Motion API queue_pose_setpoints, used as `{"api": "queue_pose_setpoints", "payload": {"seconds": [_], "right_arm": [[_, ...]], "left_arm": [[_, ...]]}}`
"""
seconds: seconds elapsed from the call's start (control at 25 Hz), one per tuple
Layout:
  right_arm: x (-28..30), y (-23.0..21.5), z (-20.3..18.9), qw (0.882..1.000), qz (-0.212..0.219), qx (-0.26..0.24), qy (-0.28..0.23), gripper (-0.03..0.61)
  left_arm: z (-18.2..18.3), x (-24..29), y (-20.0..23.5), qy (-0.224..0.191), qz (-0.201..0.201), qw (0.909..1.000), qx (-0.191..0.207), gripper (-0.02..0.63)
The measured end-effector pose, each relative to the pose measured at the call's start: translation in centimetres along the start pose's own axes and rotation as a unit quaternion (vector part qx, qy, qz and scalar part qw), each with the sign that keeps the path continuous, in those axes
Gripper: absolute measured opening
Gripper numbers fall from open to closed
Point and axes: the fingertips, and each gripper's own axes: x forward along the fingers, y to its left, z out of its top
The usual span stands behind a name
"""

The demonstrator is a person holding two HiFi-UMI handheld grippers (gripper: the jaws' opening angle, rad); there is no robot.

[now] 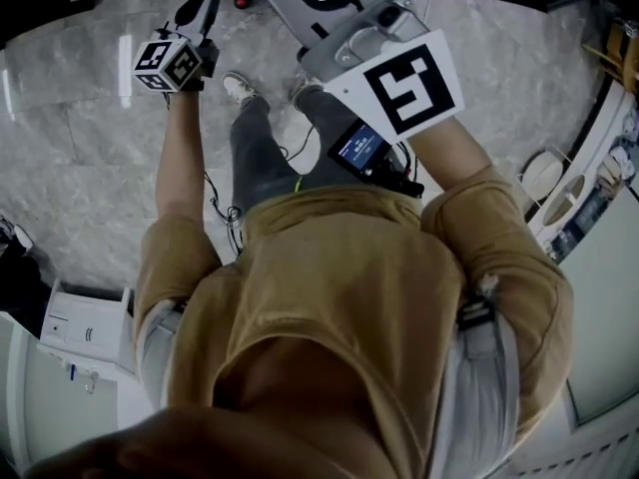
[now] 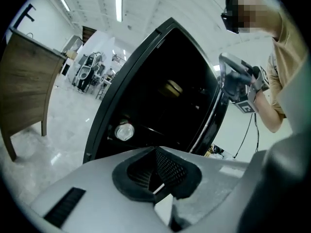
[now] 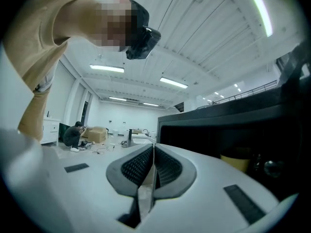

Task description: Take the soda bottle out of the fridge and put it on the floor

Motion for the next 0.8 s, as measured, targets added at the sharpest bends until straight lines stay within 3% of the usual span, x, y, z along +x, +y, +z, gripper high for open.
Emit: {"api": "queue_pose_setpoints", "payload": {"seconds": [0.36, 0.56, 0.8], "right_arm": [[-4.6, -3.5, 6.9, 0.997, -0.071, -0.006, -0.027, 0.003], [-6.8, -3.5, 9.0, 0.997, -0.079, -0.019, -0.020, 0.003], [-8.0, -2.4, 13.0, 0.995, -0.089, -0.034, -0.034, 0.003]], "left_arm": [[12.1, -4.5, -8.7, -0.111, -0.032, 0.9929, 0.029, 0.002], [16.0, -6.1, -13.4, -0.132, -0.065, 0.9861, 0.077, 0.002], [20.6, -8.9, -16.4, -0.149, -0.046, 0.9800, 0.123, 0.002]]}}
